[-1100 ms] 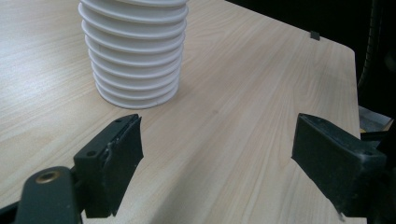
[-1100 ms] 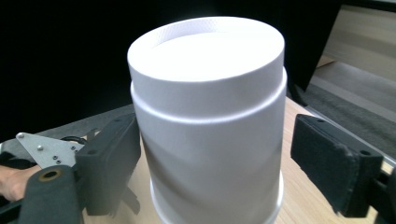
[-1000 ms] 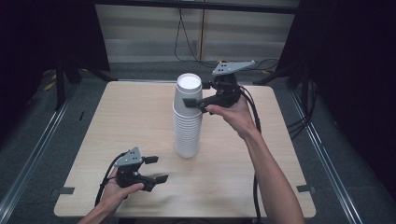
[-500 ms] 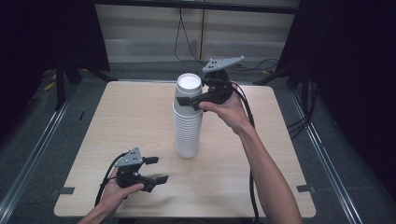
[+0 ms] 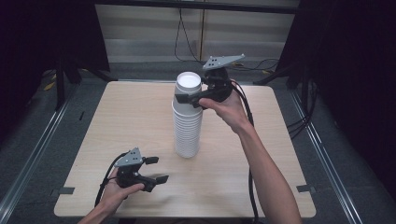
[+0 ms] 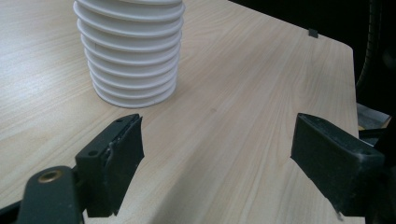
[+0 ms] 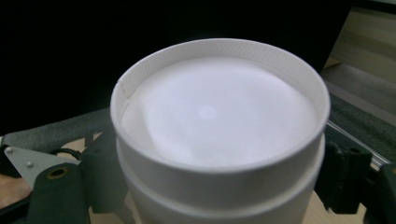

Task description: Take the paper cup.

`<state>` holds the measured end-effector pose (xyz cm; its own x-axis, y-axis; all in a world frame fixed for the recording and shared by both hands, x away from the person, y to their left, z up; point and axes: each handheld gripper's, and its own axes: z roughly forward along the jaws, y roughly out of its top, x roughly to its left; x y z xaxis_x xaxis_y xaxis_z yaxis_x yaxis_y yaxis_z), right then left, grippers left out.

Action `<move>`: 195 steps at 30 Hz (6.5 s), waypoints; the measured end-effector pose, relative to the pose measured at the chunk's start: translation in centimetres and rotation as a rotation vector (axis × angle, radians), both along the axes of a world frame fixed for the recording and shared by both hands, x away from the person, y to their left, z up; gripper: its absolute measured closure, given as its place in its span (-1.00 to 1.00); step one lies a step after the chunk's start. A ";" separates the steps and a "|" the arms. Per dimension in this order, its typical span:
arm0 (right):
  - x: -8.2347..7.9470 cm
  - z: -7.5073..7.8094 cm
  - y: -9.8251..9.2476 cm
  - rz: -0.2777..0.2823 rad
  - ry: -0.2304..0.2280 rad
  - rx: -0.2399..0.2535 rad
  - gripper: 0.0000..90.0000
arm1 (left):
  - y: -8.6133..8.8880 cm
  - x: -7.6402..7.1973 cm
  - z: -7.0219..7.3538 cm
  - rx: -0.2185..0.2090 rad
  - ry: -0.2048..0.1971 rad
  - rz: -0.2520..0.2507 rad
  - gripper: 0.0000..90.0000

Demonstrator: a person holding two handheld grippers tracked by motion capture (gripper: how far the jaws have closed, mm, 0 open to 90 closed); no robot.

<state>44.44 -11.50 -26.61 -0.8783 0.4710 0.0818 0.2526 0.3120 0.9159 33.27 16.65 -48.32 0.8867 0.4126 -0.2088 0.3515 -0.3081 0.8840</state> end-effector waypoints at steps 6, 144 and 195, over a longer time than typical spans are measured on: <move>-0.3 0.8 -0.1 -0.006 -0.030 0.007 -0.56 | 0.1 -0.1 0.1 -0.003 -0.001 0.000 -0.63; -11.5 -13.0 -5.5 0.008 0.035 0.175 -0.54 | -2.4 -1.1 1.9 -0.122 0.006 -0.071 -0.65; -12.9 -17.6 -1.5 0.145 0.187 0.339 -0.53 | -6.6 -1.8 2.1 -0.120 -0.017 -0.176 -0.82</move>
